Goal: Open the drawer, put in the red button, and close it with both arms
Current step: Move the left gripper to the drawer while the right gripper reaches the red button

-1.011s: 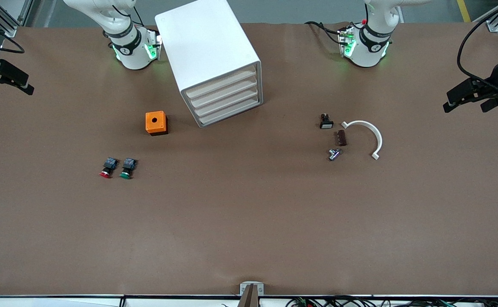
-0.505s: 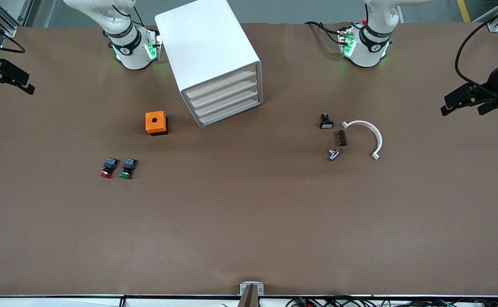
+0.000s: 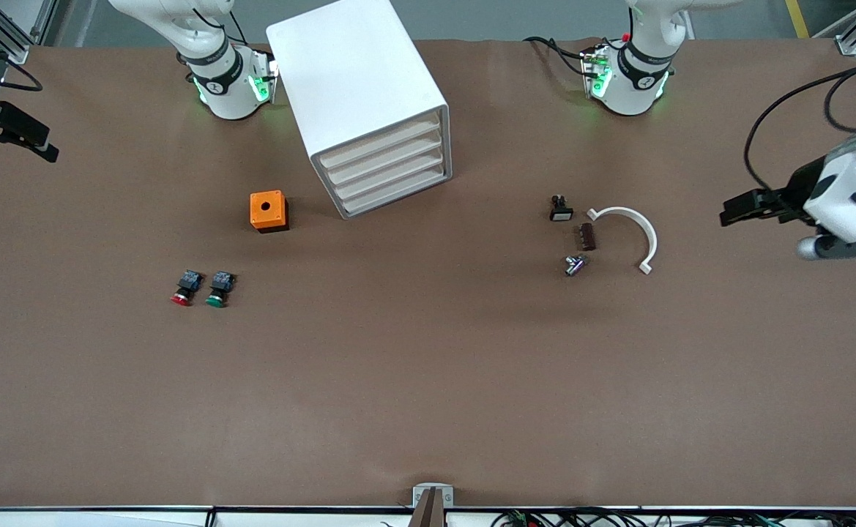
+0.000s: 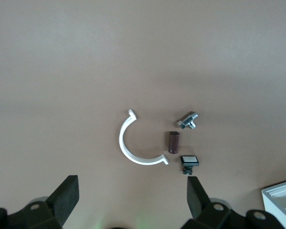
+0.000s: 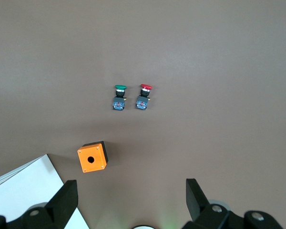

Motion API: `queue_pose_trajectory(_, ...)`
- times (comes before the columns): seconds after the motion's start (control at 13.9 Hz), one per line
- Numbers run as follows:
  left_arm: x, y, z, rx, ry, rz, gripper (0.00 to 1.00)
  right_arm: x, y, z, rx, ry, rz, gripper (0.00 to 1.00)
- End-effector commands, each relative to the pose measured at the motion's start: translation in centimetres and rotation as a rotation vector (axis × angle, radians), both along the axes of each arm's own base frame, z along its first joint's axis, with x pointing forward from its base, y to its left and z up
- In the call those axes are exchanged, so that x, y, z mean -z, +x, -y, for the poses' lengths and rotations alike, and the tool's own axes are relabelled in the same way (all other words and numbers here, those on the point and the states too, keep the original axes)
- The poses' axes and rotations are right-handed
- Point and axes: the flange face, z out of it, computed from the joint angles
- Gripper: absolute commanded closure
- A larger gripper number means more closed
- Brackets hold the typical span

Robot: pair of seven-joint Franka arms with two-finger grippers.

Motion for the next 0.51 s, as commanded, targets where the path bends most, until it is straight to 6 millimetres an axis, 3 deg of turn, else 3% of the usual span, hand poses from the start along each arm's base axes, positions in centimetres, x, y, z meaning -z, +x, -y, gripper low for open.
queue_pose_trajectory(0.0,3.2,1.4,2.7,-0.019,0.029,-0.052,0.00,-0.6,-0.4,0.4,0.005,-0.010,0.013,0.00)
queue_pose_trajectory(0.14,6.1,2.2,5.0,-0.034,0.037,-0.093,0.00,-0.6,0.3,0.5,0.009,-0.012,0.014,0.00)
queue_pose_trajectory(0.29,8.3,3.2,7.8,-0.073,0.051,-0.106,0.00,0.9,1.2,1.1,0.019,-0.010,-0.012,0.00)
queue_pose_trajectory(0.43,9.6,4.0,9.2,-0.156,0.058,-0.121,0.00,2.1,2.2,1.7,0.032,-0.001,-0.031,0.00)
